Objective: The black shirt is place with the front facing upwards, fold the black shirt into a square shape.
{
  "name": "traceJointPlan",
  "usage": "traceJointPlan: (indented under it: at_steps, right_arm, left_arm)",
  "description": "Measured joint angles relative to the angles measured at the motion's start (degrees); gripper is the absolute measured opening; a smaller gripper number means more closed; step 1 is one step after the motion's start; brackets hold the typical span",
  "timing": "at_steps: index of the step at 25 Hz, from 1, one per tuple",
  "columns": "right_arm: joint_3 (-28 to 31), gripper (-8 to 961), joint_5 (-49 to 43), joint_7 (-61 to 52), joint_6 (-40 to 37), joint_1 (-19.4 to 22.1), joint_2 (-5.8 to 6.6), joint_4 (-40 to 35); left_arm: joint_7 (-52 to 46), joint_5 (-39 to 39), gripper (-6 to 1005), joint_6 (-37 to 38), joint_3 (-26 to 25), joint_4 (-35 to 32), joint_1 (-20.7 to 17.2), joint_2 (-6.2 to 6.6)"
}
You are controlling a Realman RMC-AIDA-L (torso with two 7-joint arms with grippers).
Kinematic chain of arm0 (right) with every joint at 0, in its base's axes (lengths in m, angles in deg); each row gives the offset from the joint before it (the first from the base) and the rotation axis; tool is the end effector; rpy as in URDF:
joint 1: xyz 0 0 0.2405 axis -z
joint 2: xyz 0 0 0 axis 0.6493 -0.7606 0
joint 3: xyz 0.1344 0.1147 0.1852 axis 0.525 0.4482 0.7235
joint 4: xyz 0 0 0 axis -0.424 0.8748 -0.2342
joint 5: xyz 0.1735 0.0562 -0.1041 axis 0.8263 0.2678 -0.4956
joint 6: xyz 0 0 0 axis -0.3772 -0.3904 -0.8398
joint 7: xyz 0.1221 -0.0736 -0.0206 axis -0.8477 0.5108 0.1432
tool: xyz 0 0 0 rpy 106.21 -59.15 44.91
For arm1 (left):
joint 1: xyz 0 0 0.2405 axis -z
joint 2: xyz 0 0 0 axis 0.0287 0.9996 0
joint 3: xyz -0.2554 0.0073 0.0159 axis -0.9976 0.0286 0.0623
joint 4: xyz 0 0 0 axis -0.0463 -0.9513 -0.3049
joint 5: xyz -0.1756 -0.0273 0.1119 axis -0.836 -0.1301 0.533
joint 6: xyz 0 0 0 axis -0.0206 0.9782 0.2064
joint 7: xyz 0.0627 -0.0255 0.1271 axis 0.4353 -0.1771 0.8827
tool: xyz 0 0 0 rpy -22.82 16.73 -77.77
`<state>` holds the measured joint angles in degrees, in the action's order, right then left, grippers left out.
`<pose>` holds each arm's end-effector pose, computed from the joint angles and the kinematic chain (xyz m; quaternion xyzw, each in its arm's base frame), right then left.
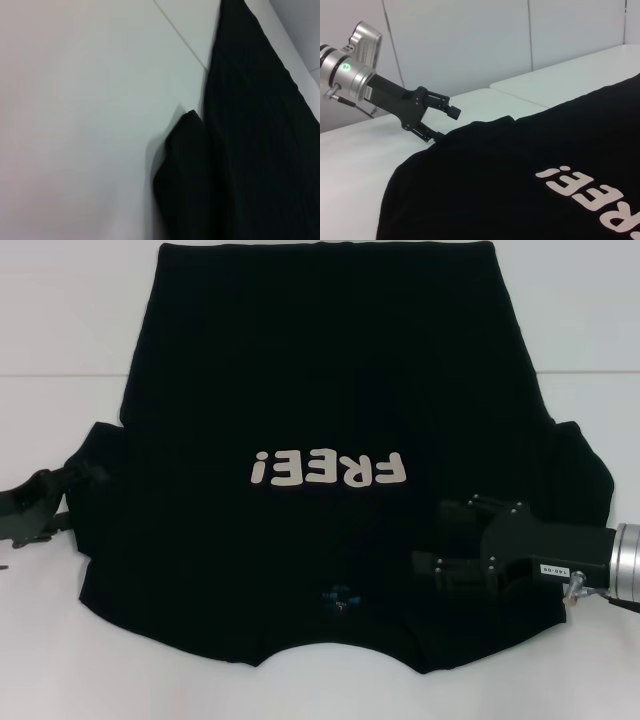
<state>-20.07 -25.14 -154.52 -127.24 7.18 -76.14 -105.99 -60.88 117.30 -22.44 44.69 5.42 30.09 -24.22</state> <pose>0.2718 0.3420 -0.0383 -0.9448 0.1840 0.2039 0.1786 -0.3700 0.3660 0.0515 -0.5702 -0.7348 -0.2605 0.2589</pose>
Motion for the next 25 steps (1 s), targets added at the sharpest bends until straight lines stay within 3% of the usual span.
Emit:
traceJointPlan:
  at_steps: [15, 25]
  right_arm:
    - [0.00, 916, -0.11, -0.27, -0.56, 0.00, 0.00, 0.00]
    - [0.05, 915, -0.09, -0.26, -0.86, 0.09, 0.07, 0.00]
  left_arm:
    - [0.36, 0.25, 950, 0.09, 0.17, -0.22, 1.26, -0.32]
    - [0.74, 1.97, 807, -2.77, 4.62, -1.99, 1.67, -0.42]
